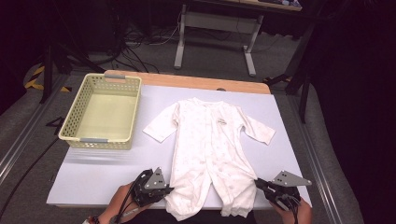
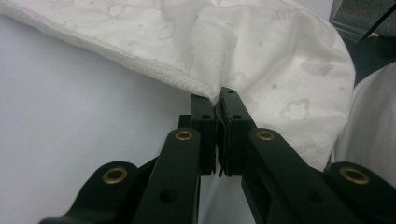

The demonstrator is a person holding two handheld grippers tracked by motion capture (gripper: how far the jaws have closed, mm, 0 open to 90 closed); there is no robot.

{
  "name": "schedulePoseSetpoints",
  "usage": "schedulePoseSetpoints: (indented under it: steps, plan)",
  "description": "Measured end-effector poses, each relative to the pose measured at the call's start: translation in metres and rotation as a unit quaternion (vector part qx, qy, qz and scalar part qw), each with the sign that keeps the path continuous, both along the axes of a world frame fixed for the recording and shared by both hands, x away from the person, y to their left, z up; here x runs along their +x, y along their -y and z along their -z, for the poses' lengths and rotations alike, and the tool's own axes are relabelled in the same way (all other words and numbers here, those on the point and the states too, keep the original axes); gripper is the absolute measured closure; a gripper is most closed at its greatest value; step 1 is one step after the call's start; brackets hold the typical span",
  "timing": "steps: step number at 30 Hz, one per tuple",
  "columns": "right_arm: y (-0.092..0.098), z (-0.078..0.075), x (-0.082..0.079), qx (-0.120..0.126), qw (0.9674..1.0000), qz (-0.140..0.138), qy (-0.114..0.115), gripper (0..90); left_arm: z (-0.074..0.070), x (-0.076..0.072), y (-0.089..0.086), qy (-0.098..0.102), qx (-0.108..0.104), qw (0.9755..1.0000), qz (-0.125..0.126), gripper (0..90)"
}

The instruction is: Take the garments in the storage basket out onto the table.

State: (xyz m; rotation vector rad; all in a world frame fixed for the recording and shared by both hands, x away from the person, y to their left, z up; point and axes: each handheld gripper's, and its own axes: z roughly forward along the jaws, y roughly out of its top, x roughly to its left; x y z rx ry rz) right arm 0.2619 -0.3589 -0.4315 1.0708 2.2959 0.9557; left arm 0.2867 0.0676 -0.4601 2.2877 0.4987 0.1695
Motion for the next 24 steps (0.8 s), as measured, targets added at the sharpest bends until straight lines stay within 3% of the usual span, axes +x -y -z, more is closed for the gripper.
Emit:
schedulePoseSetpoints:
  steps: [2, 6, 9, 12, 15, 21, 24]
  plan:
    - [-0.002, -0.003, -0.001, -0.005, 0.9999, 0.006, 0.013, 72.1, -0.002, -0.001, -0.003, 0.003, -0.01, 0.9999, -0.007, 85.8]
    - [-0.011, -0.015, -0.006, 0.012, 0.9991, -0.004, 0.04, 68.7, -0.008, -0.005, -0.008, 0.023, -0.032, 0.999, -0.018, 83.1]
    - [-0.031, -0.021, -0.009, 0.029, 0.9967, -0.057, 0.049, 68.6, -0.013, -0.008, -0.009, 0.036, -0.04, 0.9984, -0.02, 82.9]
    - [-0.058, -0.016, -0.006, 0.019, 0.9927, -0.112, 0.039, 66.4, -0.014, -0.008, -0.009, 0.039, -0.044, 0.9982, -0.017, 82.9]
    - [-0.082, -0.009, 0.002, 0.014, 0.9898, -0.141, 0.018, 61.7, -0.011, -0.006, -0.007, 0.036, -0.042, 0.9983, -0.019, 79.4]
    - [-0.109, 0.0, 0.02, -0.007, 0.9876, -0.157, 0.002, 55.3, -0.005, 0.0, -0.002, 0.022, -0.047, 0.9983, -0.025, 66.2]
    - [-0.115, 0.005, 0.032, -0.011, 0.9885, -0.15, -0.015, 55.4, -0.001, 0.005, 0.006, 0.021, -0.034, 0.9988, -0.027, 56.6]
